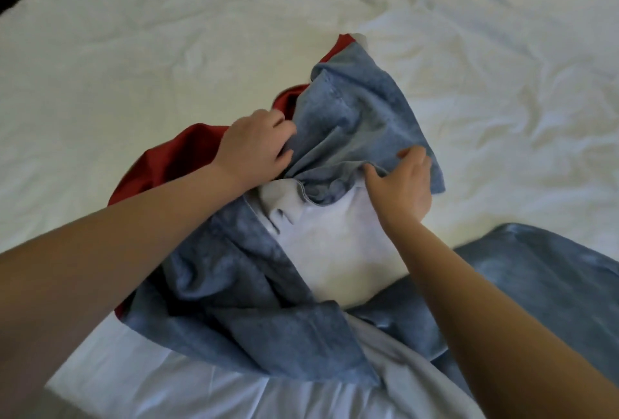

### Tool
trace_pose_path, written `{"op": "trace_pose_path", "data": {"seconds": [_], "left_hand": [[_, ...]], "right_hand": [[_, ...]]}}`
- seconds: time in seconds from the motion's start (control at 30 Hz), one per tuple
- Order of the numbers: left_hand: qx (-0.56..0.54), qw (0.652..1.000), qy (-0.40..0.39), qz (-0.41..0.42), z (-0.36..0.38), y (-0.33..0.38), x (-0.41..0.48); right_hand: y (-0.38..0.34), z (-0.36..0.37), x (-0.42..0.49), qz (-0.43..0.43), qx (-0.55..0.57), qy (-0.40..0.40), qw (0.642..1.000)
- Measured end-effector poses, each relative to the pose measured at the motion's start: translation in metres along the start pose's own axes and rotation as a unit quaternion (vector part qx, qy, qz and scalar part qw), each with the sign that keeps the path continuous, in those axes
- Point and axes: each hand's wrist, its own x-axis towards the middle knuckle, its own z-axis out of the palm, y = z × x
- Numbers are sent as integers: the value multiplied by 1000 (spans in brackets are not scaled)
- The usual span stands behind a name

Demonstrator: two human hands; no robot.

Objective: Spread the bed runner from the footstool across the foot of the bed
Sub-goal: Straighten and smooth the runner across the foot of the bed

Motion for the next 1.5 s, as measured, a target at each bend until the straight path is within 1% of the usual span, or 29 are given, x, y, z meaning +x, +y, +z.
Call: {"op": "trace_pose_path", "data": {"seconds": [0.07,0.1,0.17,0.2,0.33,0.5,0.6,0.73,0.87,0.97,1.1,1.23,1.37,1.5], "left_hand": [[16,999,-14,-44,7,-1,10],[8,996,-34,-82,12,-2,15],[-46,985,-75,-148,25,-3,22],[-75,981,-87,-159,32,-2,23],[-128,980,-45,-147,40,5,22],[-165,976,-42,-138,25,21,19],[-177,973,-26,-144,17,26,15],[-201,964,28,-173,1,25,10],[-191,962,70,-181,-17,15,5],[-158,965,100,-186,-33,-2,2],[-120,963,142,-197,-54,-35,-8],[-93,965,139,-204,-65,-83,-26],[-78,961,147,-218,-70,-137,-44],[-84,964,134,-213,-81,-186,-63]], "right_hand": [[5,2,6,-19,-11,-8,1000],[9,6,9,-26,-24,-32,999],[17,14,8,-31,-47,-99,993],[21,17,6,-28,-53,-122,991],[13,23,1,-10,-54,-122,991],[-11,23,-2,-101,-122,-203,966],[-18,18,6,-118,-150,-220,957],[-19,5,19,-127,-204,-208,948],[-25,-3,24,-157,-249,-186,937],[-39,0,25,-166,-223,-170,946],[-72,15,16,-173,-141,-150,963],[-115,40,-4,-169,-72,-162,970],[-161,66,-20,-188,-55,-169,966],[-208,93,-34,-165,-40,-172,970]]}}
